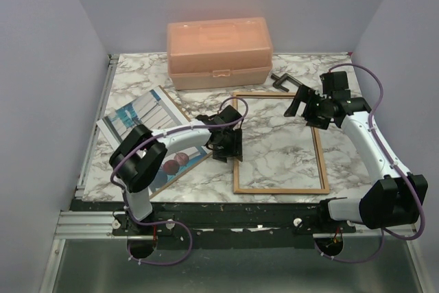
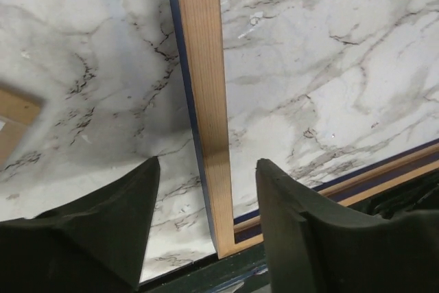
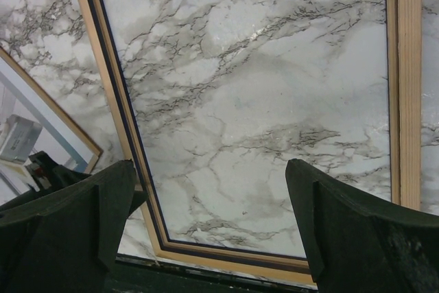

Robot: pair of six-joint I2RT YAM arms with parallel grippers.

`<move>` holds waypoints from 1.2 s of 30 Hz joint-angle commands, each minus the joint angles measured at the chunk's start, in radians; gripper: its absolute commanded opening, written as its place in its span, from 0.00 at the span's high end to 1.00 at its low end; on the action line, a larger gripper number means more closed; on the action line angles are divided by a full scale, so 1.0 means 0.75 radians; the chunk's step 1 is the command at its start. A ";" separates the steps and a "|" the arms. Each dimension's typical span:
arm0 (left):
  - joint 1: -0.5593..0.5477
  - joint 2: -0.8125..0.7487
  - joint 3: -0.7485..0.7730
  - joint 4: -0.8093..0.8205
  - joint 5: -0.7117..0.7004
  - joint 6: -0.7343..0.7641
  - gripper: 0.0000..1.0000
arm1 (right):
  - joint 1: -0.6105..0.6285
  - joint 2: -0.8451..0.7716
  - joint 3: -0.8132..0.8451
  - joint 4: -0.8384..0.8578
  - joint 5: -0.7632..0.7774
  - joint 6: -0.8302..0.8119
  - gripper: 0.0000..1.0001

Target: Put the photo into the frame

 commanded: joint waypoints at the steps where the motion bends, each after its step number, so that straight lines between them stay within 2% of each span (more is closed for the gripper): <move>1: -0.006 -0.189 -0.046 0.016 -0.120 0.053 0.35 | -0.004 -0.014 -0.026 0.034 -0.063 -0.010 0.00; 9: 0.000 -0.531 -0.196 0.213 -0.169 0.093 0.18 | -0.004 0.003 -0.062 0.054 -0.148 -0.018 0.00; 16: 0.022 -0.892 -0.380 0.367 -0.229 0.113 0.13 | -0.003 0.049 -0.140 0.106 -0.266 -0.003 0.00; 20: 0.031 -1.159 -0.492 0.463 -0.364 0.116 0.11 | 0.013 0.067 -0.194 0.165 -0.340 0.024 0.00; 25: 0.036 -1.471 -0.597 0.542 -0.480 0.132 0.10 | 0.088 0.103 -0.220 0.231 -0.354 0.069 0.00; 30: 0.039 -1.741 -0.643 0.511 -0.631 0.122 0.02 | 0.209 0.163 -0.210 0.288 -0.332 0.122 0.00; 36: 0.039 -1.981 -0.689 0.477 -0.759 0.120 0.02 | 0.382 0.249 -0.190 0.374 -0.308 0.190 0.00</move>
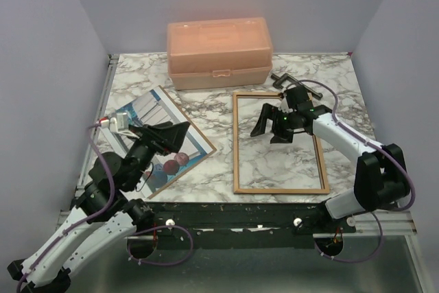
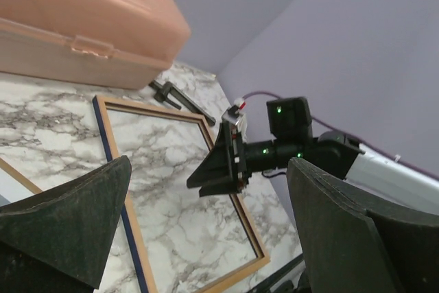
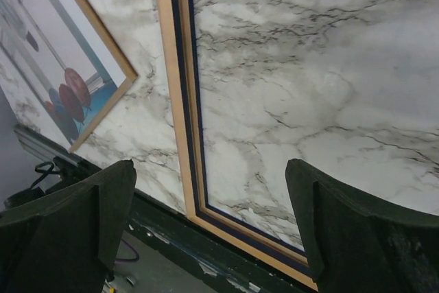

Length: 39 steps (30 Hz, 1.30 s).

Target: Put the photo into the frame

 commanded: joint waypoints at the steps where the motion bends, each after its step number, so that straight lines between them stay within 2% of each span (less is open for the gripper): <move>1: 0.006 -0.145 -0.037 -0.034 -0.174 0.011 0.02 | 0.120 0.070 0.018 0.109 0.001 0.078 0.00; 7: 0.006 -0.195 -0.050 -0.082 -0.219 0.005 0.02 | 0.288 0.188 0.104 0.143 0.052 0.118 0.00; 13: 0.006 -0.133 -0.028 -0.109 -0.209 0.008 0.01 | 0.424 0.347 0.243 0.141 0.103 0.121 0.00; 20: 0.006 0.000 0.106 -0.264 -0.205 0.044 0.01 | 0.581 0.608 0.556 -0.032 0.282 0.045 0.06; 24: 0.008 0.073 0.176 -0.338 -0.189 0.062 0.02 | 0.634 0.730 0.683 -0.089 0.334 0.020 0.12; 29: 0.009 0.180 0.281 -0.466 -0.188 0.057 0.01 | 0.679 0.837 0.793 -0.129 0.332 0.011 0.28; 33: 0.012 0.300 0.389 -0.632 -0.212 0.031 0.02 | 0.702 0.916 0.885 -0.194 0.357 0.006 0.34; 39: 0.072 0.507 0.521 -0.873 -0.183 -0.003 0.01 | 0.709 0.908 0.858 -0.210 0.382 0.013 0.39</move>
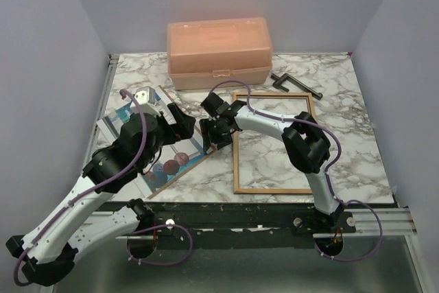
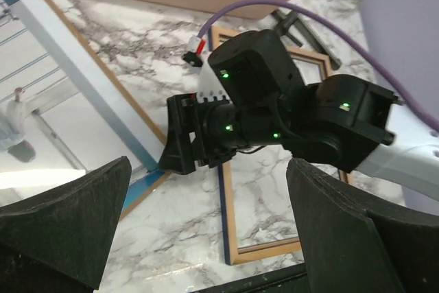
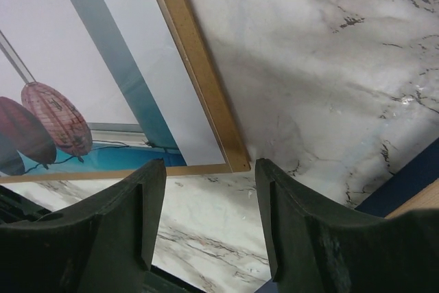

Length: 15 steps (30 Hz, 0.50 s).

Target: Put the photo into the frame

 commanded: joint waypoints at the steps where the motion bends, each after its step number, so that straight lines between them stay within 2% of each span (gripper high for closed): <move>1: 0.084 0.137 0.072 -0.259 0.044 -0.026 0.02 | 0.010 -0.009 -0.016 -0.046 0.055 -0.003 0.40; 7: 0.347 0.225 -0.093 -0.200 0.378 -0.026 0.05 | 0.010 -0.045 -0.108 0.021 0.016 0.049 0.45; 15: 0.525 0.325 -0.328 -0.068 0.546 -0.015 0.20 | -0.021 -0.077 -0.222 0.140 -0.087 0.154 0.49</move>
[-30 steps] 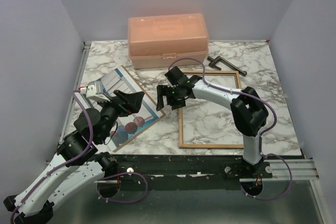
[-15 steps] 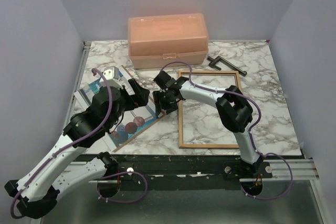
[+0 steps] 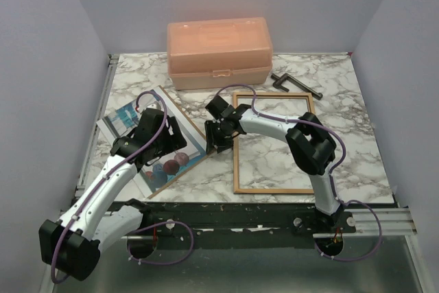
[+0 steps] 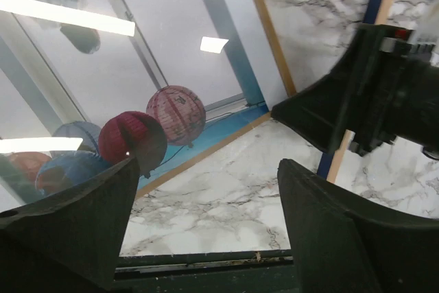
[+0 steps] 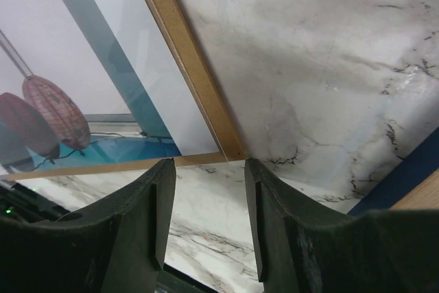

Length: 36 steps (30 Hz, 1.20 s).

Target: Put the photo into the frame

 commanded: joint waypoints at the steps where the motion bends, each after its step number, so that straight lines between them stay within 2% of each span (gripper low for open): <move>1: 0.081 0.071 -0.117 0.096 0.152 0.000 0.22 | -0.026 -0.029 -0.119 0.092 -0.103 0.090 0.49; 8: 0.117 0.262 -0.229 0.188 0.130 -0.009 0.29 | -0.094 -0.105 -0.327 0.344 -0.273 0.231 0.49; 18: 0.120 0.498 -0.272 0.279 0.125 -0.012 0.34 | -0.135 -0.170 -0.481 0.585 -0.391 0.373 0.49; 27: 0.120 0.520 -0.252 0.264 0.137 0.007 0.44 | -0.139 -0.161 -0.497 0.678 -0.423 0.436 0.50; 36: 0.120 0.527 -0.245 0.258 0.144 0.019 0.47 | -0.140 -0.215 -0.489 0.683 -0.400 0.433 0.50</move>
